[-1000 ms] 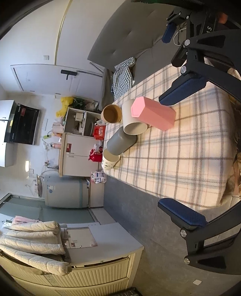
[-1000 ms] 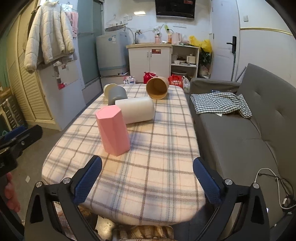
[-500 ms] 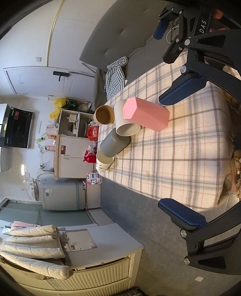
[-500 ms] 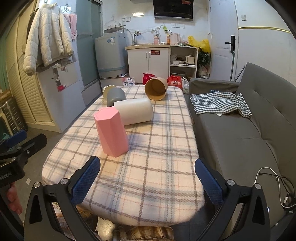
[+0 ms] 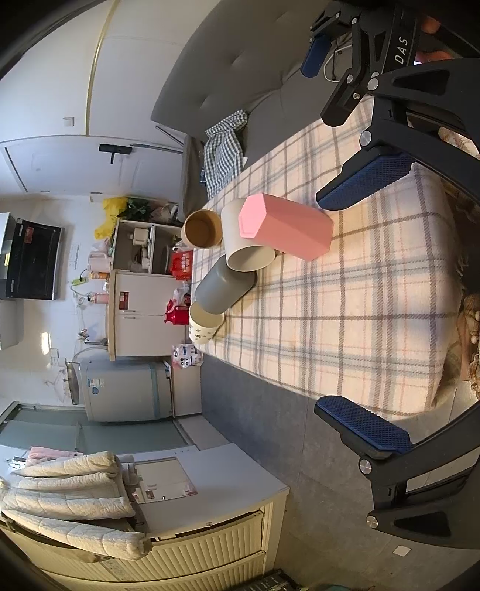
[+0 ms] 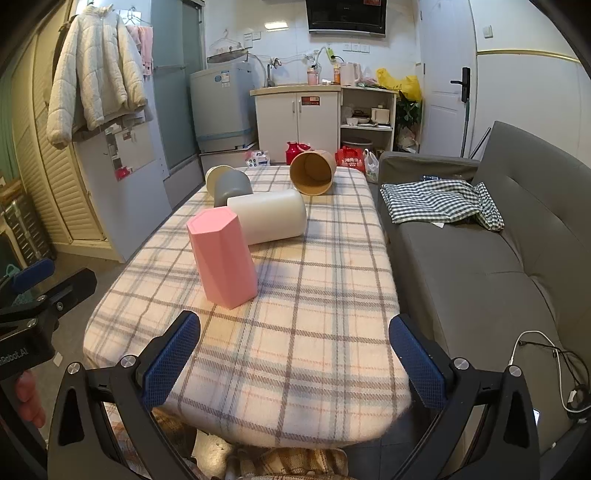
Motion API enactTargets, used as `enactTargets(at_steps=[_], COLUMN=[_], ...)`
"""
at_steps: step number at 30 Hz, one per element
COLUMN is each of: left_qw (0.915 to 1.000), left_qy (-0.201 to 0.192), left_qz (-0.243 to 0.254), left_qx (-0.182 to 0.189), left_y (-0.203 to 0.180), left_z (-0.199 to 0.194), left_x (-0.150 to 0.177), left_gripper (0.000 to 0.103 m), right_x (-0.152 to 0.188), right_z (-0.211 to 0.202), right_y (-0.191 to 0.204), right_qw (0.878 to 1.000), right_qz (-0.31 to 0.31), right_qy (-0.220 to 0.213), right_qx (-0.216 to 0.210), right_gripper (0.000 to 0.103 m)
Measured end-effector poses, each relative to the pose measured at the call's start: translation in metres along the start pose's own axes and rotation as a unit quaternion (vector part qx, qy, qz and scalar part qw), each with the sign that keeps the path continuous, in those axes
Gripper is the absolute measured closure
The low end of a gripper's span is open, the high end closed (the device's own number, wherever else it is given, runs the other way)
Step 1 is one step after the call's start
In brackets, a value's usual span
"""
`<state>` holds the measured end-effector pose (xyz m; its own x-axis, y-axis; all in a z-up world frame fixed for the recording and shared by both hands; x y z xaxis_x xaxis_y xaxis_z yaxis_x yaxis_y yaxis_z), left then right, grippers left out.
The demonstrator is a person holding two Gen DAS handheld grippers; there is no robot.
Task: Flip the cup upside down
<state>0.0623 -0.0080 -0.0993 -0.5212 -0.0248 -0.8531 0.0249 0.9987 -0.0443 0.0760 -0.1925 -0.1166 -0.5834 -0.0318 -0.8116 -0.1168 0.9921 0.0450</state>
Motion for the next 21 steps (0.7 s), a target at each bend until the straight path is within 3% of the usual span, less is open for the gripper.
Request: enactTargets(at_steps=[21], left_qw=[1.0000], left_qy=[0.004], left_qz=[0.004], left_qx=[-0.001], left_y=[-0.0011], left_z=[0.0019], left_x=[0.0029], left_gripper=[0.000], right_x=[0.0036], right_z=[0.0013], right_y=[0.0013], right_qw=[1.000], right_qz=[-0.003], right_qy=[0.005], right_qx=[-0.001], right_gripper=[0.000])
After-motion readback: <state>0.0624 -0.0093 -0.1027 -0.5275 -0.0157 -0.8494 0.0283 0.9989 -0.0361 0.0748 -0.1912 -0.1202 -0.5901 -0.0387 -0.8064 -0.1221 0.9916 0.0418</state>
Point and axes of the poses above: each gripper's, at about its wrist camera, not at the fingertips, and z roughly the way its jaws point, y to its left, x to its underside, the point moved 9 cm from there along z, roughly the way its jaws point, and after that the axes turned 3 degrees about -y, right-handed, at the moved point
